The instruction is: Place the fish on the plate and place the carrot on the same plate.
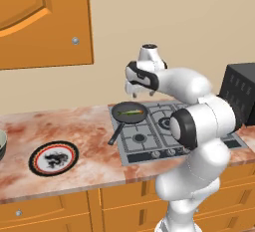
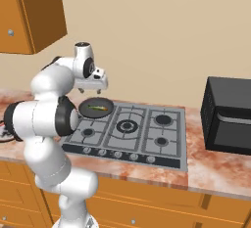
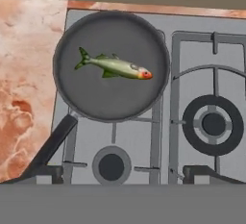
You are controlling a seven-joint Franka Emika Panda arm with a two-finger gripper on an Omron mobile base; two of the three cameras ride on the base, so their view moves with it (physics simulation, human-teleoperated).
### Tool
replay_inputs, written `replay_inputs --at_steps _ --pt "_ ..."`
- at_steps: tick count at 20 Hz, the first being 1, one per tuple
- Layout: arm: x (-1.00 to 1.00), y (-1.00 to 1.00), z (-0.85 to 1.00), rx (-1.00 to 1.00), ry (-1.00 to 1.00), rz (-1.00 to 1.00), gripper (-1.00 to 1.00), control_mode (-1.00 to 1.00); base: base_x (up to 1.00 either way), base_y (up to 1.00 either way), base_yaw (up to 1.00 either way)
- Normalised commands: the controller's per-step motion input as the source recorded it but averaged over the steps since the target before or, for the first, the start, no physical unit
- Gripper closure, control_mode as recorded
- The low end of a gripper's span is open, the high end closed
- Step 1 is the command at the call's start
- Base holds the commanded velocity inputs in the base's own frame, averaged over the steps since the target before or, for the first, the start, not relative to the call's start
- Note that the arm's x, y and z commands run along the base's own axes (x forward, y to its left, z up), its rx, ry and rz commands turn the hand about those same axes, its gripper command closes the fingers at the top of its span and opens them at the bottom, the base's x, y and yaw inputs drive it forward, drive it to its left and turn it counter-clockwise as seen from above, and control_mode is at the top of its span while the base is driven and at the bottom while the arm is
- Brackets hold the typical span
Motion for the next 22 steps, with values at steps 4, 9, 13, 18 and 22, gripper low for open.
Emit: replay_inputs --at_steps 4,9,13,18,22 --pt "0.44 0.00 -0.09 0.00 0.06 -0.15 -1.00 -1.00 0.00 0.00 0.00" --pt "0.16 0.00 -0.15 0.01 0.00 -0.21 -1.00 -1.00 0.00 0.00 0.00" --pt "0.01 0.00 -0.24 0.06 -0.05 -0.37 -1.00 -1.00 0.00 0.00 0.00" --pt "-0.39 -0.15 -0.07 0.17 -0.02 -0.41 -1.00 -1.00 0.00 0.00 0.00" --pt "-0.29 -0.28 0.00 0.15 0.02 -0.46 -1.00 -1.00 0.00 0.00 0.00"
